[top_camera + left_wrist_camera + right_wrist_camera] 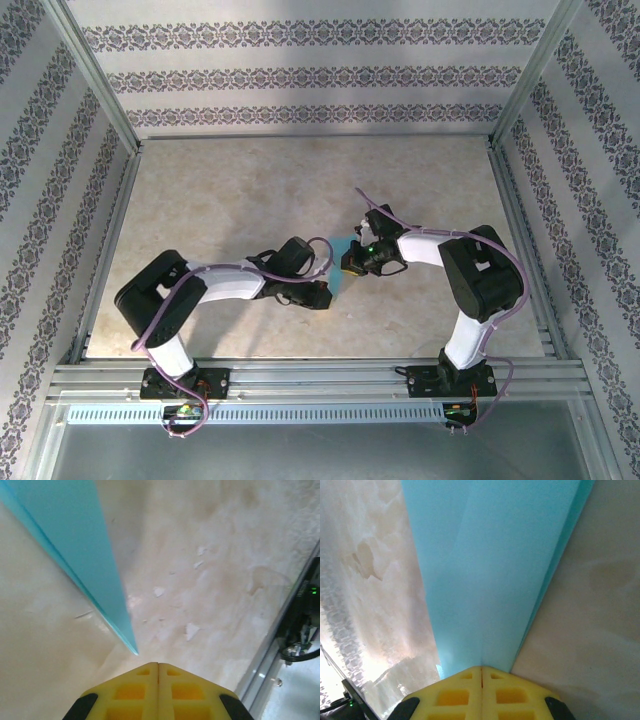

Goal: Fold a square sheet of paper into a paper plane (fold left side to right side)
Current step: Fold the wing for the fifth time at the center of the table, then turn over the paper plane at the center of the table.

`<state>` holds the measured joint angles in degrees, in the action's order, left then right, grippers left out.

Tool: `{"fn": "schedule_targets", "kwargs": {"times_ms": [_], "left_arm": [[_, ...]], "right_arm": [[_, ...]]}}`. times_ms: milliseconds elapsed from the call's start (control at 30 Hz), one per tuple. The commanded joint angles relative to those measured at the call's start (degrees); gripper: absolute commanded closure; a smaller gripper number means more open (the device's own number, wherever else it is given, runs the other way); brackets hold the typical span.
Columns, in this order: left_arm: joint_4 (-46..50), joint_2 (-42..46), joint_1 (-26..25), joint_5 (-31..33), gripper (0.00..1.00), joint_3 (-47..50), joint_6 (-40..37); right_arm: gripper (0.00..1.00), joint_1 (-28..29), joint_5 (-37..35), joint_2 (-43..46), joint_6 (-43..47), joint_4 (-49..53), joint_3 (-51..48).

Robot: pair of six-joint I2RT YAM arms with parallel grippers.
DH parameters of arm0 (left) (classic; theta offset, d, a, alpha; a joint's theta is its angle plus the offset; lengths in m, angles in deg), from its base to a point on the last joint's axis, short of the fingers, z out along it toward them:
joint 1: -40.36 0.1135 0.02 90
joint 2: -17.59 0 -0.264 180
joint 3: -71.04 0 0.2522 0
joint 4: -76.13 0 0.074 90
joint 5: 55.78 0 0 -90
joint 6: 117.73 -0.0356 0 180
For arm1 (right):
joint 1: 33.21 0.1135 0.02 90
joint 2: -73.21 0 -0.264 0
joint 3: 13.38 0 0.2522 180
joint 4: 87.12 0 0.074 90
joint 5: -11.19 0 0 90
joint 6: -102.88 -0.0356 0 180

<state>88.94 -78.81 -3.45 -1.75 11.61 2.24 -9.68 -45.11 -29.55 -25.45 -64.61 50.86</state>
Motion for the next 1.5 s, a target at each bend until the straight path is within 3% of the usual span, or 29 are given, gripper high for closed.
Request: {"fn": "schedule_targets", "kwargs": {"times_ms": [0,233,367,433,500,633,700,1033,1467], "left_arm": [[-3.7,5.3,0.5,2.1,1.00,1.1,-0.2],[-3.9,17.4,3.5,15.3,1.00,4.3,-0.7],[-3.7,24.5,4.5,24.7,0.89,6.3,-2.1],[-4.0,27.7,4.9,29.5,0.74,7.6,-2.6],[-5.3,31.0,5.3,34.0,0.69,9.5,-3.1],[-7.1,36.1,6.2,39.0,0.50,12.5,-4.0],[-6.3,38.0,6.6,40.3,0.45,13.1,-4.8],[-1.4,44.4,7.2,43.6,0.42,14.3,-7.6],[0.4,45.9,7.2,44.9,0.43,15.2,-9.1]], "right_arm": [[0.92,0.4,-6.5,2.2,2.2,5.8,1.9],[0.68,0.6,-12.6,11.8,4.4,14.4,4.9],[0.53,2.4,-18.8,15.7,5.5,19.6,6.0],[0.46,3.9,-22.7,16.9,5.6,21.5,6.4],[0.40,5.7,-26.3,17.2,5.7,23.1,7.4],[0.33,9.6,-31.1,14.9,6.0,25.2,10.6],[0.30,11.5,-33.1,12.3,6.3,26.2,12.9],[0.31,15.3,-37.7,-1.1,6.0,28.2,22.0],[0.51,15.3,-40.5,-6.8,4.8,28.8,23.1]]}}
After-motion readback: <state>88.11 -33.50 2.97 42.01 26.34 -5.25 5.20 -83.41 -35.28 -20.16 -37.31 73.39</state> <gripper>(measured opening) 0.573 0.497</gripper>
